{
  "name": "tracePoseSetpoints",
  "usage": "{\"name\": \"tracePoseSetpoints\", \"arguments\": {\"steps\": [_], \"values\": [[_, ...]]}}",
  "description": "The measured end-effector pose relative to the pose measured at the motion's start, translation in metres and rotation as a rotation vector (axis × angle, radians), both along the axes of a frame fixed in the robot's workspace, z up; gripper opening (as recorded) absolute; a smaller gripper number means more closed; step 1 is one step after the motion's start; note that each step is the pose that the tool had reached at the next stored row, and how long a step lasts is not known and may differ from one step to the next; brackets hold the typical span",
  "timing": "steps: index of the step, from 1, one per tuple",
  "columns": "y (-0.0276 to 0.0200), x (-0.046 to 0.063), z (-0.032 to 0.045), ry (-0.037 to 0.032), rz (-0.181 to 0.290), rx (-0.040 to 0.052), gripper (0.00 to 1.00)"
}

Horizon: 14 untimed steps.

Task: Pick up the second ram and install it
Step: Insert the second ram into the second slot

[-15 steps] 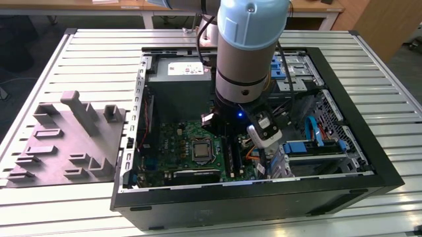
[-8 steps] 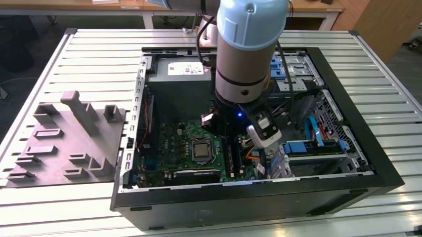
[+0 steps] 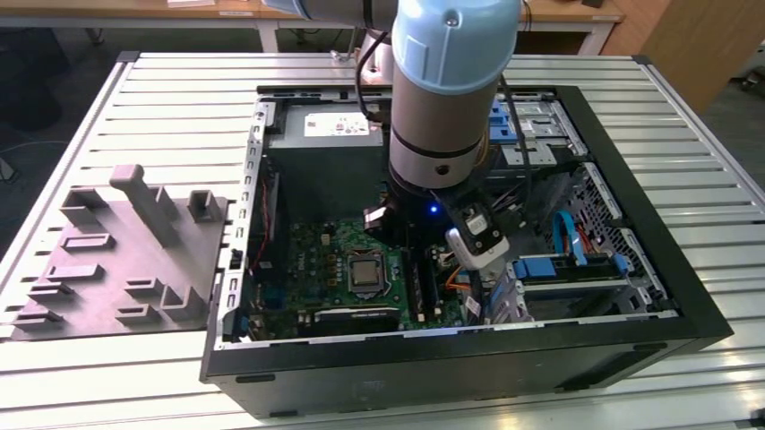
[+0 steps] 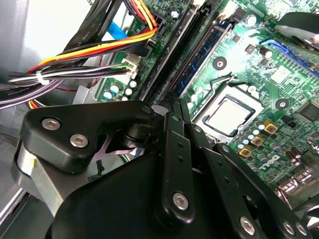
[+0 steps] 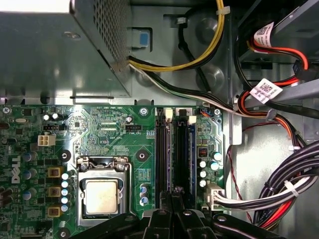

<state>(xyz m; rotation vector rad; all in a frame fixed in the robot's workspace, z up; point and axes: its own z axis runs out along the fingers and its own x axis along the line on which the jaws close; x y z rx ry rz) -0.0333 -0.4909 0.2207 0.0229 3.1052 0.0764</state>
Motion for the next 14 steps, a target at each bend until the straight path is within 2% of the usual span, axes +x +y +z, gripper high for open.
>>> {"name": "tracePoseSetpoints", "arguments": {"steps": [14], "values": [[0.0000,-0.0002,-0.0052,0.0000,0.000,0.0001,0.11]]}}
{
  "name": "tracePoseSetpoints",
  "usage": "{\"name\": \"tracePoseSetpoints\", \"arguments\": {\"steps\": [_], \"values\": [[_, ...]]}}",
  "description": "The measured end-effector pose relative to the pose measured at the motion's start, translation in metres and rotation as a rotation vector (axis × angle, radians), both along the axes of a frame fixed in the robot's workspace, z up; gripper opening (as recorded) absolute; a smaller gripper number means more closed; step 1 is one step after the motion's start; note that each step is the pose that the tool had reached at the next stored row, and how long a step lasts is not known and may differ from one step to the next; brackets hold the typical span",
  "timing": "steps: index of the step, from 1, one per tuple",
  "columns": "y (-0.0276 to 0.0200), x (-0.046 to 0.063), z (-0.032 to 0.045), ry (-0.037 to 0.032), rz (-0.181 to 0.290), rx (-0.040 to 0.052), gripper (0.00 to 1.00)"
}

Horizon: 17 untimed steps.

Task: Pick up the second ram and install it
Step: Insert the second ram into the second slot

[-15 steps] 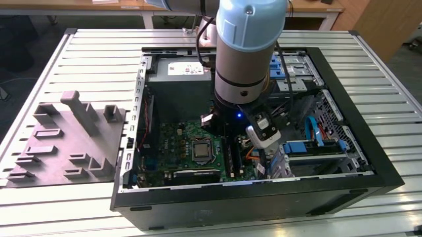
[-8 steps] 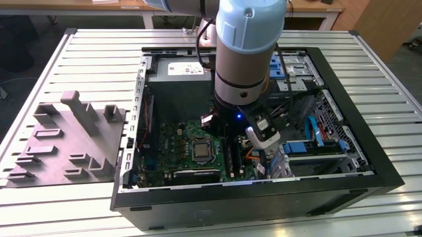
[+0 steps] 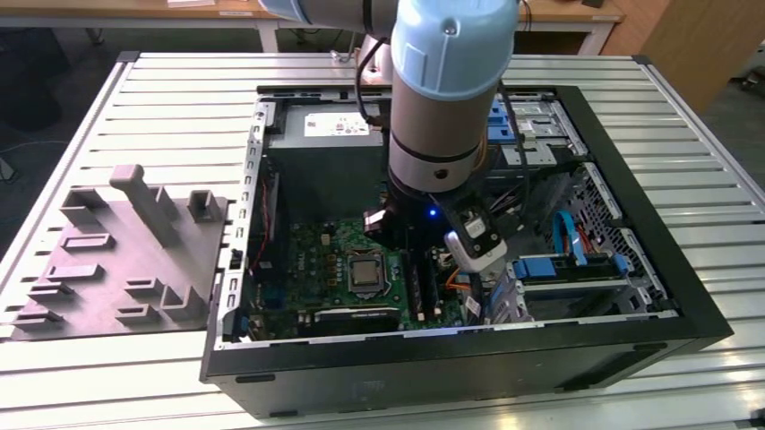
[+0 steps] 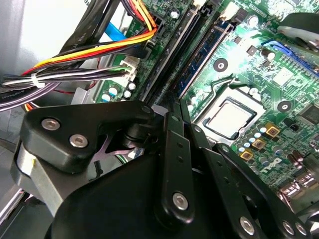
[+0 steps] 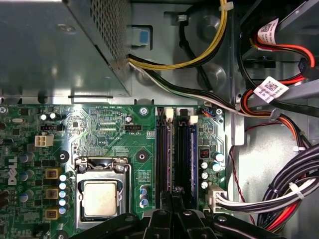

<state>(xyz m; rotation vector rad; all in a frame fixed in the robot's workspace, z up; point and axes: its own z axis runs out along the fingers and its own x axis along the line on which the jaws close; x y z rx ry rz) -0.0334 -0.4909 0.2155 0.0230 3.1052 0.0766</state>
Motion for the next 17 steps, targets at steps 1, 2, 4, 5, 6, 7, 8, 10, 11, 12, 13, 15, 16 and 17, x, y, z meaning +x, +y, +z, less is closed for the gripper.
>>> {"name": "tracePoseSetpoints", "arguments": {"steps": [1,2,4,5,6,7,8,10,11,12,13,15,16,17], "values": [[0.0000,0.0000,-0.0002,-0.0001,0.000,0.0003,0.11],[0.0000,0.0000,-0.0002,-0.0001,0.000,0.0002,0.11],[0.0001,0.0000,-0.0015,0.0000,0.000,0.0003,0.11],[0.0000,0.0000,-0.0023,0.0002,0.000,-0.0002,0.11],[0.0000,-0.0001,-0.0027,0.0002,0.000,-0.0004,0.11],[-0.0001,0.0000,-0.0027,0.0002,0.000,-0.0004,0.11],[-0.0001,-0.0001,-0.0028,0.0001,0.000,-0.0004,0.11],[0.0000,0.0000,-0.0031,0.0000,0.000,0.0000,0.11],[0.0000,0.0000,-0.0031,0.0000,0.000,0.0000,0.11],[0.0000,0.0000,-0.0031,0.0000,0.000,0.0000,0.11],[0.0000,0.0000,-0.0031,0.0000,0.000,0.0000,0.11],[0.0000,0.0000,-0.0032,0.0000,0.000,0.0000,0.11],[0.0000,0.0000,-0.0033,-0.0003,0.000,0.0002,0.11],[0.0000,0.0000,-0.0034,-0.0003,0.000,0.0004,0.13]]}}
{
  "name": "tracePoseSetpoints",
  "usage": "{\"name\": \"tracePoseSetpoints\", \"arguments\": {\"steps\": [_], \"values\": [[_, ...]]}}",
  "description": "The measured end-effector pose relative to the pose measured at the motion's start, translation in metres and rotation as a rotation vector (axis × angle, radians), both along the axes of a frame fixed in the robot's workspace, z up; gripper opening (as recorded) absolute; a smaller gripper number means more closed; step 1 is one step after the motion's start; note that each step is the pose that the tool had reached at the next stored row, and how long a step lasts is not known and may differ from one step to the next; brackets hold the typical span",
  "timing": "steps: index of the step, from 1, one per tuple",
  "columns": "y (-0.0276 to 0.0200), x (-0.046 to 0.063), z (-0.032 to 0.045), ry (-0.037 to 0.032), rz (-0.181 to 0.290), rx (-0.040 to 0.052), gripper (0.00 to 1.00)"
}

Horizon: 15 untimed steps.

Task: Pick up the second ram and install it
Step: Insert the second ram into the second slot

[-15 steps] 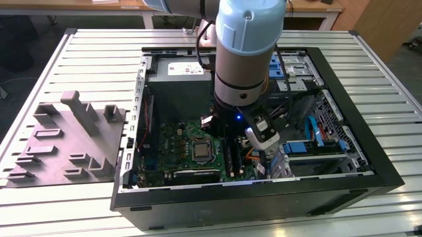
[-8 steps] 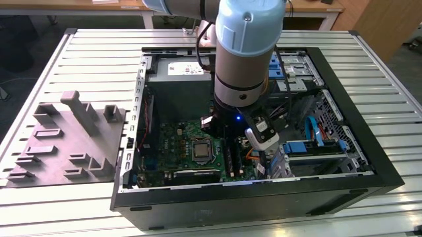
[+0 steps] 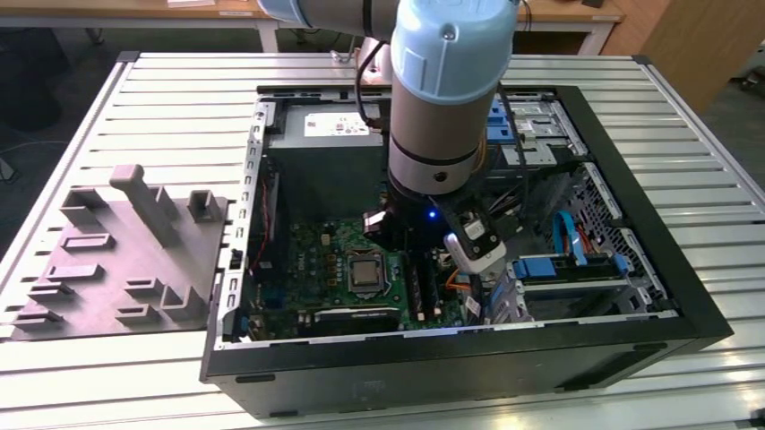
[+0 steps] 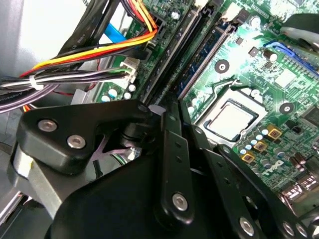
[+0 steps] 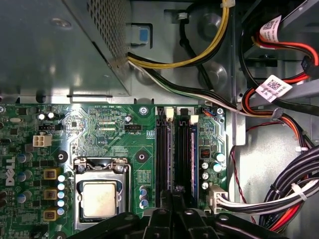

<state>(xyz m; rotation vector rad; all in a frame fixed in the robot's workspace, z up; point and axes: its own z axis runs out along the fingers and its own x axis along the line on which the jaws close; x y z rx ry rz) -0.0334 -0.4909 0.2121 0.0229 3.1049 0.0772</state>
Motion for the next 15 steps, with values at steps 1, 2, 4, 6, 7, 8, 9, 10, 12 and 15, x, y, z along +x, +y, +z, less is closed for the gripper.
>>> {"name": "tracePoseSetpoints", "arguments": {"steps": [1,2,4,6,7,8,9,10,12,15], "values": [[0.0000,0.000,0.0000,0.0001,0.000,0.0000,0.13],[0.0000,0.000,0.0000,0.0001,0.000,0.0000,0.19],[0.0000,0.000,0.0002,0.0002,0.000,-0.0003,0.19],[0.0000,0.000,0.0042,0.0000,0.000,0.0002,0.19],[0.0000,0.000,0.0079,0.0001,0.000,-0.0001,0.19],[0.0000,0.000,0.0122,0.0002,0.000,-0.0003,0.19],[0.0000,0.000,0.0163,0.0002,0.000,-0.0002,0.19],[0.0000,0.000,0.0212,0.0001,0.000,-0.0001,0.19],[0.0000,0.000,0.0303,0.0002,0.000,-0.0003,0.19],[0.0000,0.000,0.0419,0.0002,0.000,-0.0002,0.19]]}}
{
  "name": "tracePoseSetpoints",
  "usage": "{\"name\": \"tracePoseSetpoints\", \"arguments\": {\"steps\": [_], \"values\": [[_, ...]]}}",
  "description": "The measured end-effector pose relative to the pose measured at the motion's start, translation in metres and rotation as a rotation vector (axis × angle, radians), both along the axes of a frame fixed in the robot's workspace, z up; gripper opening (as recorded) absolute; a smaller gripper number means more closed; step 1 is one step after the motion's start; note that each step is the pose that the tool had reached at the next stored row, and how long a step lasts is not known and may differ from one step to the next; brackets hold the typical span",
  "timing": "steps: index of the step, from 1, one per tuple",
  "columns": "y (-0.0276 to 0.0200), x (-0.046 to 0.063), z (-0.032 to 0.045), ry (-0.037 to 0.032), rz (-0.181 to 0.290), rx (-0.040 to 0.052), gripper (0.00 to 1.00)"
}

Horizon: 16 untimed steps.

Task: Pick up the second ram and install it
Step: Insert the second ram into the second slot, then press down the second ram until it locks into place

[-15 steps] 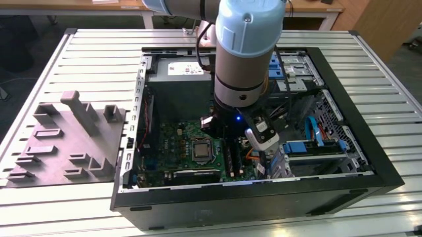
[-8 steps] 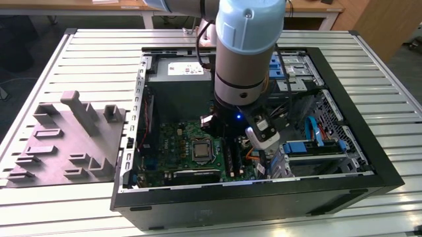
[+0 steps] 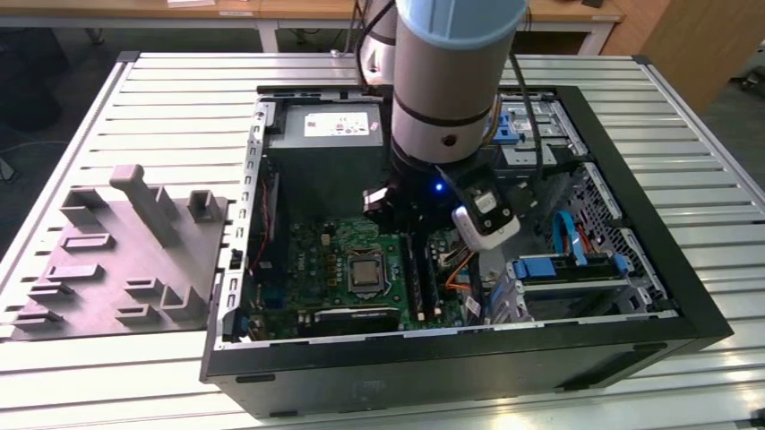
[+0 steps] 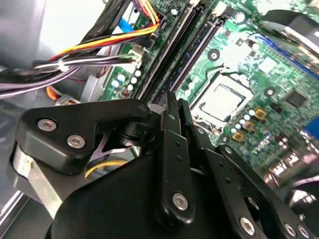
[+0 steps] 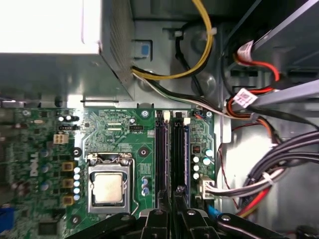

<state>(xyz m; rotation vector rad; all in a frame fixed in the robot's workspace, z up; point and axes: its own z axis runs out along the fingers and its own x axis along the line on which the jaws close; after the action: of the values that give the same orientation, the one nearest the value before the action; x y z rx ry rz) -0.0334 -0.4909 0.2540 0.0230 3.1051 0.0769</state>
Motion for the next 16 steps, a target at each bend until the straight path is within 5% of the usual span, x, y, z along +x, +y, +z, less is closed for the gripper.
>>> {"name": "tracePoseSetpoints", "arguments": {"steps": [16], "values": [[0.0000,0.0000,0.0043,0.0000,0.000,-0.0001,0.19]]}}
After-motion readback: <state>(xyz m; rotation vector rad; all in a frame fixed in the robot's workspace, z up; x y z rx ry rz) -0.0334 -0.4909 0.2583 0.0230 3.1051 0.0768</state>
